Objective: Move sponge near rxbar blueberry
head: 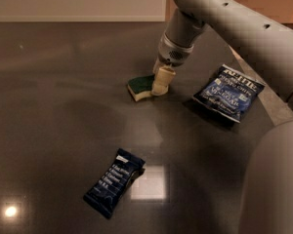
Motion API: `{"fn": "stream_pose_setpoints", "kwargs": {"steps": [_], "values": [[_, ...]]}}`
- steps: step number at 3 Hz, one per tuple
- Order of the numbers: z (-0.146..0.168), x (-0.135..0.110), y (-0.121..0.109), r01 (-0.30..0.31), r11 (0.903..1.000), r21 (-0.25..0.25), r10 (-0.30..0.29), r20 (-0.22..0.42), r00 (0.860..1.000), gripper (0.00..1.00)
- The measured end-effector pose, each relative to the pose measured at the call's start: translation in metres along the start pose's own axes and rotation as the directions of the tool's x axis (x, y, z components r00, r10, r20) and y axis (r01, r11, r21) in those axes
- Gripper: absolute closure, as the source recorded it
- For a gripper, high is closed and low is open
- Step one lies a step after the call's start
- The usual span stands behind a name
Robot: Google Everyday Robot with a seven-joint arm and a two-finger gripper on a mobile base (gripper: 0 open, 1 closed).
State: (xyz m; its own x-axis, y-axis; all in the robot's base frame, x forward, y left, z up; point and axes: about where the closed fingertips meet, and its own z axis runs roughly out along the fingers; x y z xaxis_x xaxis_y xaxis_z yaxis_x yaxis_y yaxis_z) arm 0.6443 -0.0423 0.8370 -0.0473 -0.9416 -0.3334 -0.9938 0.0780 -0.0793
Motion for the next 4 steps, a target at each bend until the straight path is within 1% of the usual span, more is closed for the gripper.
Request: {"fn": "stream_pose_setpoints", "kwargs": {"steps": [1,2,3,4], "values": [[-0.007,0.002,0.004,0.001,1.0,-0.001,-0.001,0.002,1.0,0.64],[-0.024,0.0,0.024,0.021,0.9996,-0.021,-0.021,0.023,1.0,0.88],[-0.042,-0.005,0.064,0.071,0.9958,-0.059,-0.068,0.049,0.996,1.0],[-0.054,-0.009,0.109,0.146,0.9847,-0.095,-0.141,0.062,0.988,1.0]]}}
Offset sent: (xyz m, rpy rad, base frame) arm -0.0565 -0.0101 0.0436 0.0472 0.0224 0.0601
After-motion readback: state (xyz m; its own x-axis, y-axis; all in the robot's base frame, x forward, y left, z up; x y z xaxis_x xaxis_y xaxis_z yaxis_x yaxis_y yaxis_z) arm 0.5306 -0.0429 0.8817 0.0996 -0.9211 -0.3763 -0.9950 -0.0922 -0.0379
